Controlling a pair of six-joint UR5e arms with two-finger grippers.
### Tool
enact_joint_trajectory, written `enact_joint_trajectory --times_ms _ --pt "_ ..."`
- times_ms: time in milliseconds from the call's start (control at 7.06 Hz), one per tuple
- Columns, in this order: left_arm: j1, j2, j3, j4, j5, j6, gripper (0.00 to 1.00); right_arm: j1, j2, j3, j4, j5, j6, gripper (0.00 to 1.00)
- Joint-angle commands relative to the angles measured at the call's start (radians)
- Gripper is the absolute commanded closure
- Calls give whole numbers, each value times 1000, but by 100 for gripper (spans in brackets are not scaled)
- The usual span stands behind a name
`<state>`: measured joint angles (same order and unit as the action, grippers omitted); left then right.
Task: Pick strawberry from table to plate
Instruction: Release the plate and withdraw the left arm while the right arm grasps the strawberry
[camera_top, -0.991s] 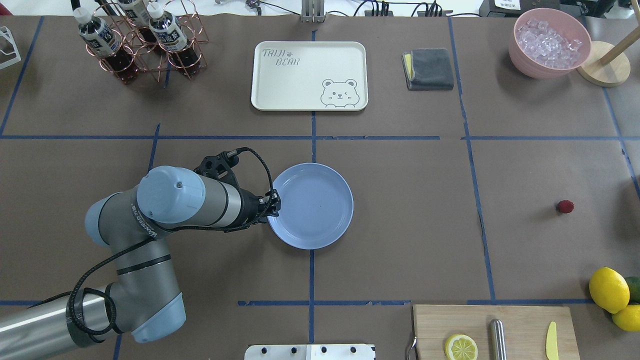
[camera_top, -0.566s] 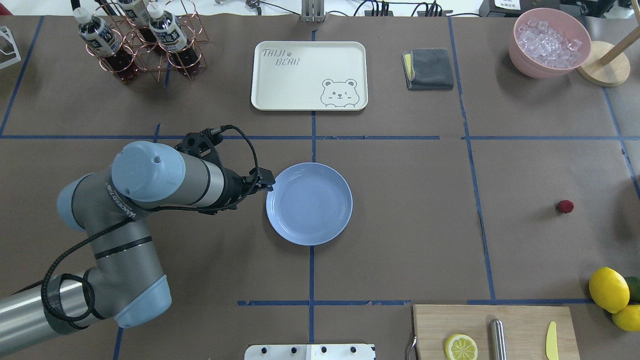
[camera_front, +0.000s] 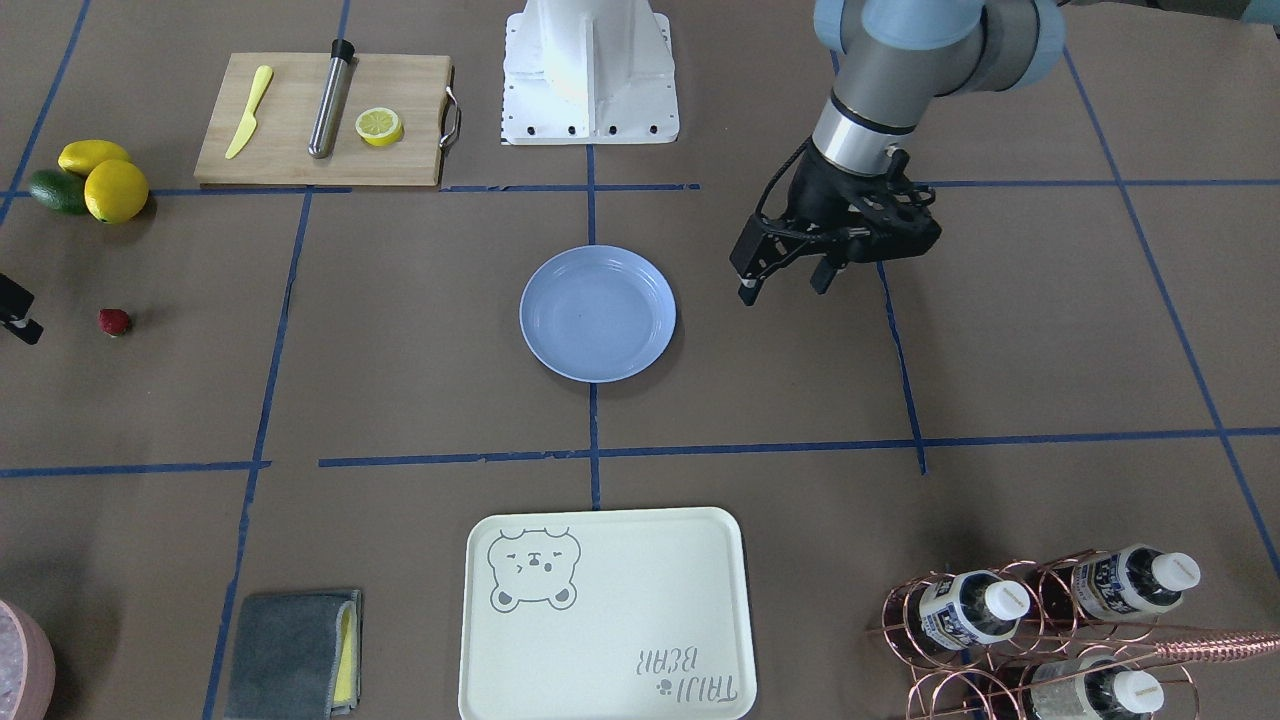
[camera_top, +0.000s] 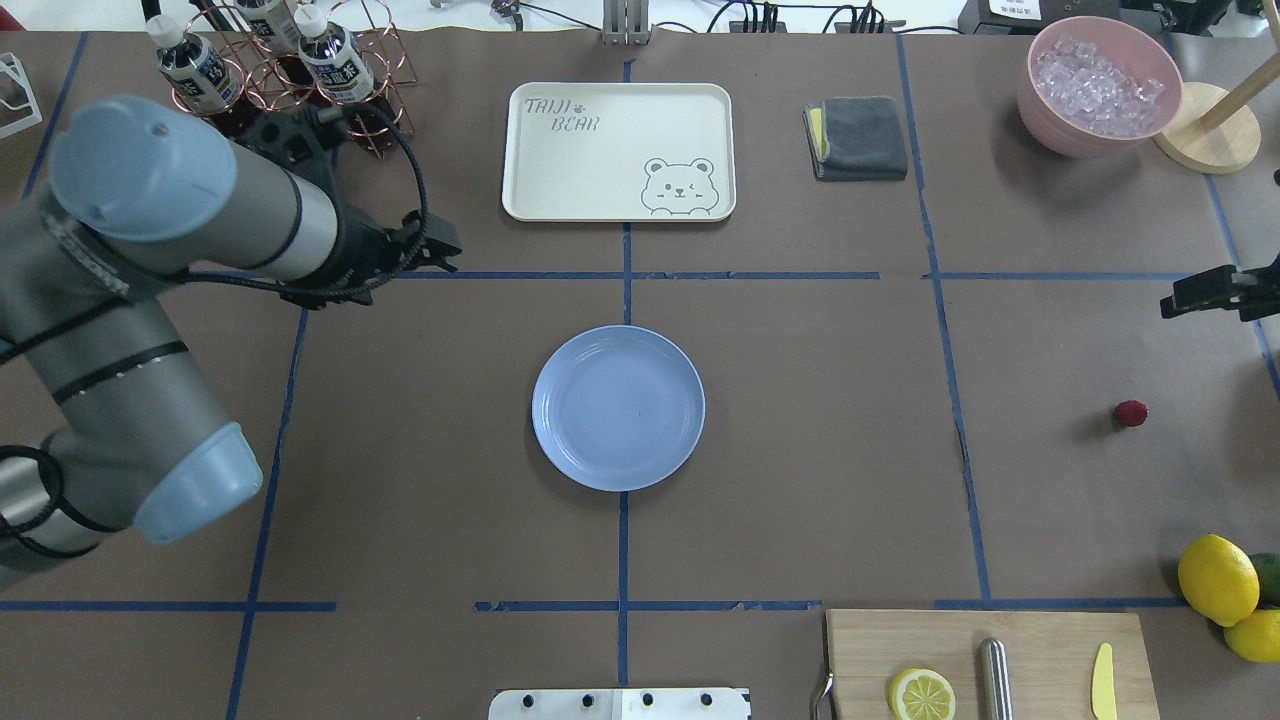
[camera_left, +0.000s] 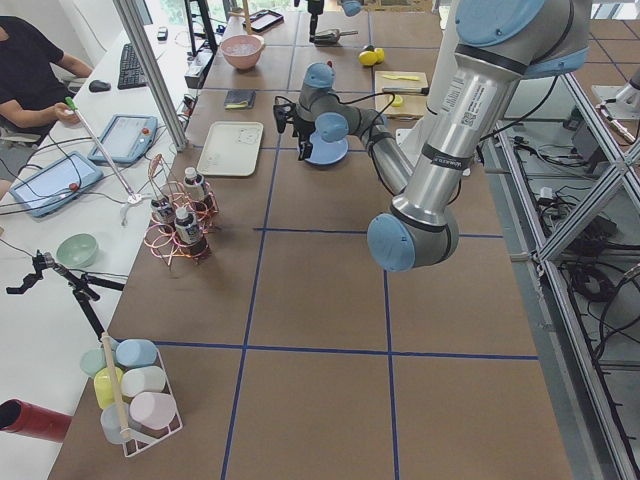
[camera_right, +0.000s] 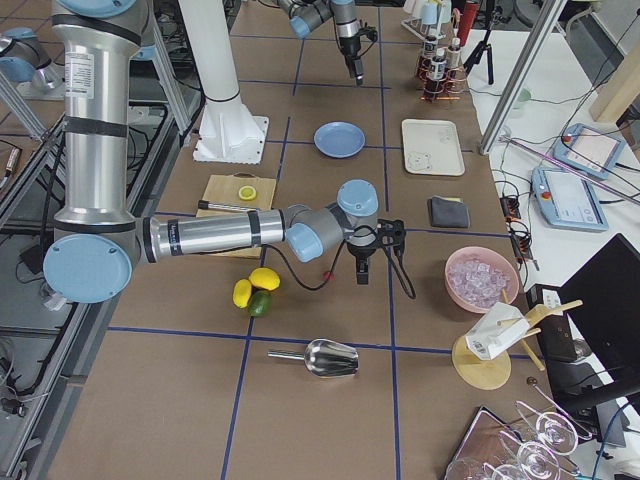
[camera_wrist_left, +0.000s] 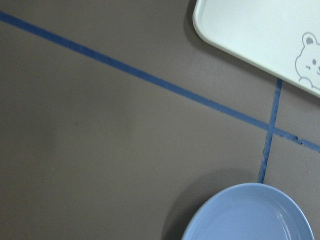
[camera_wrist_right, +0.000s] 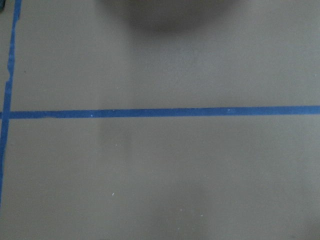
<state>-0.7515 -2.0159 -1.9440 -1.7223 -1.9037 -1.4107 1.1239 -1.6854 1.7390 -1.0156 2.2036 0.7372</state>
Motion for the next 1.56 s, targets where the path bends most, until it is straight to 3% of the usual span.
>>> enact_joint_trajectory --times_ms 0,708,850,1133,1274,1416 --pt "-90 12 -42 69 -26 148 0 -108 -45 -4 74 -45 57 0" --pt "-111 35 -39 69 -28 182 0 -207 -25 -58 75 -77 60 1" --pt "-111 34 -39 67 -28 182 0 -208 -26 -61 75 -78 60 6" --pt "-111 36 -38 69 -28 180 0 -208 -26 -59 75 -71 62 34" --pt "-111 36 -36 69 -28 182 0 -208 -26 -61 75 -74 62 62" --pt "-111 36 -38 67 -28 182 0 -210 -26 -61 69 -78 60 100"
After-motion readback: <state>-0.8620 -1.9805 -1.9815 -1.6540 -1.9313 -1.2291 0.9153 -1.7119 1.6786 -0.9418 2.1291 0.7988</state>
